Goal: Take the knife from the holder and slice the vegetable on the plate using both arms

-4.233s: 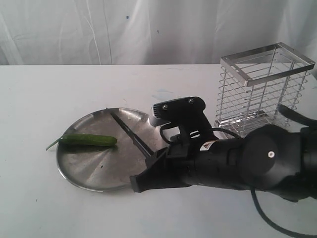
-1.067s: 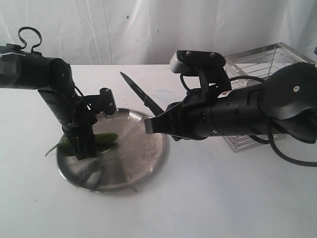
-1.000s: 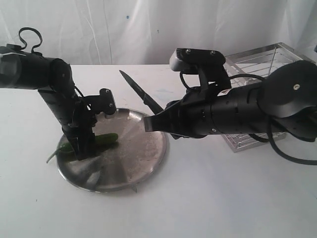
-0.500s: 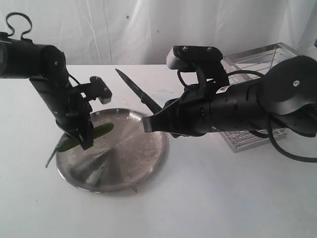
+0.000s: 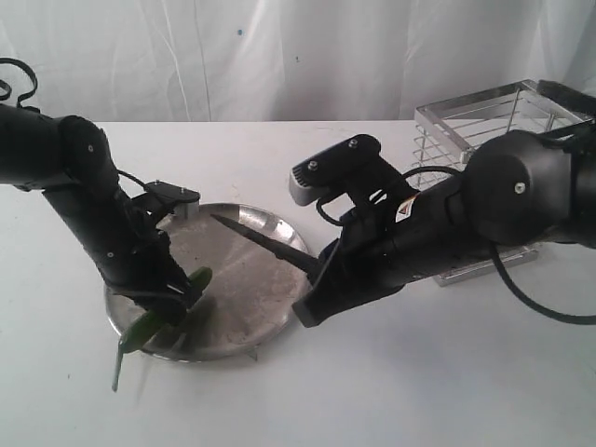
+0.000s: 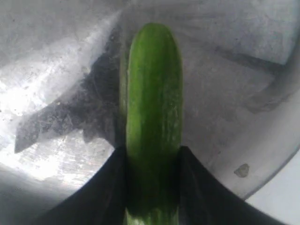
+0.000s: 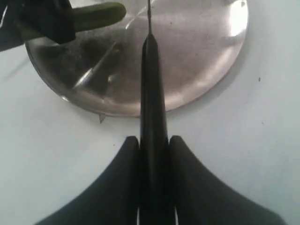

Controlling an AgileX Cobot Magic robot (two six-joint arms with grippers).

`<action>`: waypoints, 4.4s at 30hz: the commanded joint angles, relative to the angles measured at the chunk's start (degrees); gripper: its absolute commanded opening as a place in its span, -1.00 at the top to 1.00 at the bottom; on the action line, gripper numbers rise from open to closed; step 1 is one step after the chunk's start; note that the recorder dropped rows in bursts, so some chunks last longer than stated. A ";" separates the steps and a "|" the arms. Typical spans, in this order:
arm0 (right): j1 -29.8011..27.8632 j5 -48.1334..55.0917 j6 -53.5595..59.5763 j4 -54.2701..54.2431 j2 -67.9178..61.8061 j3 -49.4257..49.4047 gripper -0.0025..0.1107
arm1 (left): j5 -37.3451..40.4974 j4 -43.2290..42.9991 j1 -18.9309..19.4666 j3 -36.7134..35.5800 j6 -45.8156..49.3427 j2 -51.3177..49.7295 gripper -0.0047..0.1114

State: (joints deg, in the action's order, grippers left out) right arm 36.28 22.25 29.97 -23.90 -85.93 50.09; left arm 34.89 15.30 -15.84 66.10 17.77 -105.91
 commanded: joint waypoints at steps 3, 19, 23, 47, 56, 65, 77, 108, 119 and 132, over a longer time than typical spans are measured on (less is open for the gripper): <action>-0.34 4.21 -0.64 3.59 -3.31 3.53 0.96 | -1.18 0.93 -0.26 -0.87 -3.65 0.37 0.53; 2.73 3.06 0.36 4.51 -4.95 4.11 0.96 | -1.92 0.52 -0.26 -0.75 -4.70 5.18 -0.10; 3.14 1.21 0.36 4.51 -4.95 4.11 0.96 | -1.30 -1.43 -0.26 -0.74 -4.70 8.17 -0.10; 4.78 -2.05 0.36 4.10 -8.91 4.11 0.96 | -3.59 -6.41 -0.26 -0.74 -7.86 13.82 -0.10; 4.78 -3.15 0.36 3.16 -10.33 4.11 0.96 | -3.67 -6.41 -0.26 -0.74 -7.98 13.82 -0.10; 4.90 -4.28 0.36 2.83 -10.73 4.11 0.96 | -3.89 -6.41 -0.26 -0.74 -7.96 13.82 -0.10; 6.52 -6.19 0.36 2.85 -13.33 4.11 0.96 | -3.80 -6.41 -0.26 -0.74 -7.96 13.82 -0.10; 6.52 -5.65 -0.21 2.95 -13.59 6.62 0.96 | -5.18 -5.21 -0.26 -0.74 -9.15 13.82 -0.10; 6.52 -6.46 -1.90 2.95 -15.84 6.62 0.96 | -4.91 -3.82 -0.26 -0.85 -8.98 11.97 -0.10; 6.52 -5.61 -1.90 2.95 -15.84 6.62 0.96 | -10.43 -0.22 -0.26 -0.85 -7.23 11.48 0.26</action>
State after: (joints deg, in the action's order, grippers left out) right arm 42.82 16.40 28.45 -20.79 -101.72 56.44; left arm 25.46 12.85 -15.84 65.70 9.29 -94.54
